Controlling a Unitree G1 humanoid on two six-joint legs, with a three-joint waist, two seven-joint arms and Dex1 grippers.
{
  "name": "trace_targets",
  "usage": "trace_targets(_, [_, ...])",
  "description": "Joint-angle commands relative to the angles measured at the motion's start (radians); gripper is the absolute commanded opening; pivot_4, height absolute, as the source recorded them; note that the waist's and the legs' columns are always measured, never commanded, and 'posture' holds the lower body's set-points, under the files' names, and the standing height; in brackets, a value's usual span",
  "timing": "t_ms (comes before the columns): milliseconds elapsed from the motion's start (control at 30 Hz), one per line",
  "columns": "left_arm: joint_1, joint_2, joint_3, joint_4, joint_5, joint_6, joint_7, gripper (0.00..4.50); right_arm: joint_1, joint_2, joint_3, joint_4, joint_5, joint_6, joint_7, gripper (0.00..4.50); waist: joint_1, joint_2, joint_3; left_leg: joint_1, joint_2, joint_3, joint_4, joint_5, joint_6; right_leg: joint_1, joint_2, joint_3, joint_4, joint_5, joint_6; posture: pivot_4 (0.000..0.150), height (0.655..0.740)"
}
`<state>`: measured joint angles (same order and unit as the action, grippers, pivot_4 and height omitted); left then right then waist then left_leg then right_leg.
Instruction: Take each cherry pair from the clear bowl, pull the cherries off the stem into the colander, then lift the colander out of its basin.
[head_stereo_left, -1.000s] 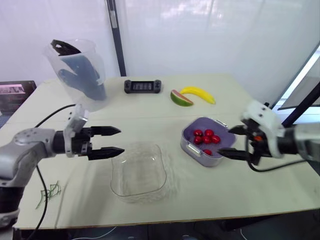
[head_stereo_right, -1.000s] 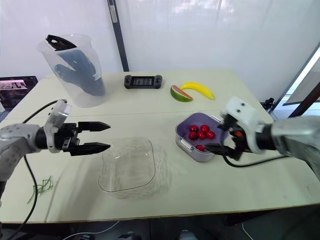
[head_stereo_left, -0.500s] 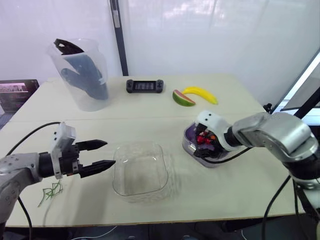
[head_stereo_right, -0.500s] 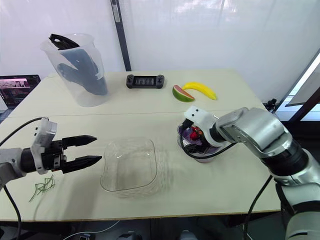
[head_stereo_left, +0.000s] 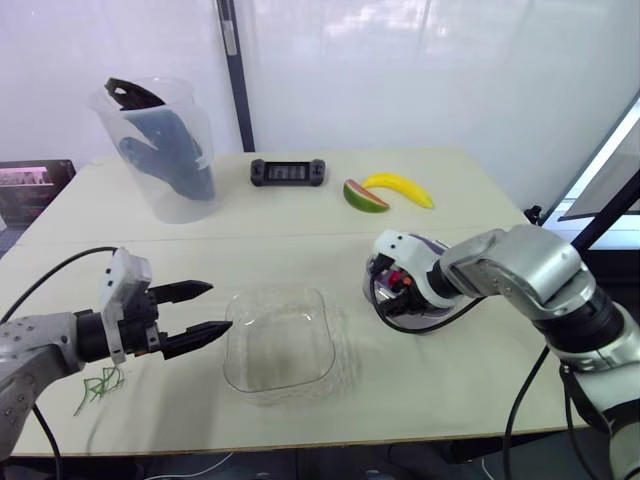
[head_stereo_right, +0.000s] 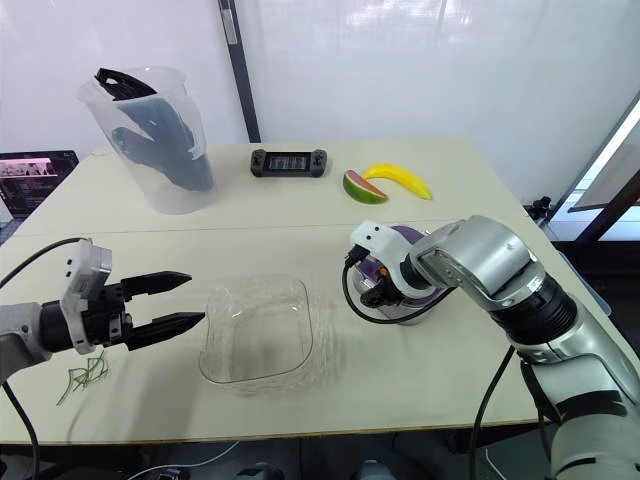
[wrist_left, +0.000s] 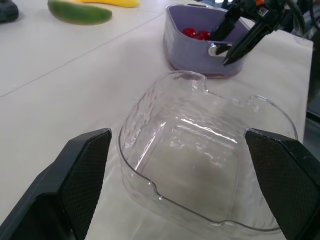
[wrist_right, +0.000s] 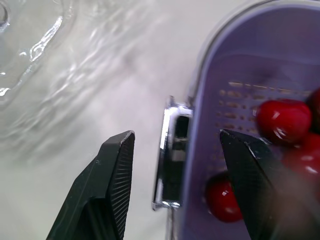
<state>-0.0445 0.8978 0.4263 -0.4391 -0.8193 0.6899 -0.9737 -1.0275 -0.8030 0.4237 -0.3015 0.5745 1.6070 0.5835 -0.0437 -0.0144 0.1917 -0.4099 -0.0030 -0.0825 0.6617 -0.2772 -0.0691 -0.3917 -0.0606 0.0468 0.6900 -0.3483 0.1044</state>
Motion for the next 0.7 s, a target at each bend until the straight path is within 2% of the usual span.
trace_targets(33, [-0.003,-0.002,0.019,-0.024,-0.018,-0.007,0.011,4.50,-0.009,-0.001,-0.046,-0.023,0.020,0.007,-0.005,2.29,0.000,0.000,0.000,0.000,0.000,0.000,0.000,0.000,0.000,0.000,0.000,0.000,0.000,0.000,0.000,0.150,0.7400])
trace_targets(67, [-0.006,-0.003,0.016,-0.024,-0.018,-0.006,0.012,4.50,-0.006,-0.002,-0.051,-0.024,0.024,0.007,-0.006,1.99,0.001,0.000,0.000,0.000,0.000,0.000,0.000,0.000,0.000,0.000,0.000,0.000,0.000,0.000,0.000,0.150,0.7400])
trace_targets(167, [-0.020,-0.003,0.004,-0.016,-0.016,-0.009,0.014,4.50,-0.002,-0.007,-0.062,-0.025,0.035,0.007,-0.018,0.48,0.000,0.000,0.000,0.000,0.000,0.000,0.000,0.000,0.000,0.000,0.000,0.000,0.000,0.000,0.000,0.150,0.7400])
trace_targets(400, [-0.075,-0.010,0.003,0.014,-0.057,0.014,0.020,4.50,0.012,-0.034,-0.078,-0.042,0.051,0.007,-0.026,0.48,-0.001,0.000,0.000,0.000,0.000,0.000,0.000,0.000,0.000,0.000,0.001,0.000,0.000,0.000,0.000,0.150,0.7400])
trace_targets(700, [-0.129,0.000,-0.050,0.048,-0.027,-0.009,0.004,4.50,0.030,-0.066,-0.130,-0.082,0.096,0.007,-0.019,0.48,0.001,0.000,0.000,0.000,0.000,0.000,0.000,0.000,0.000,0.000,0.001,0.000,0.000,0.000,0.000,0.150,0.7400])
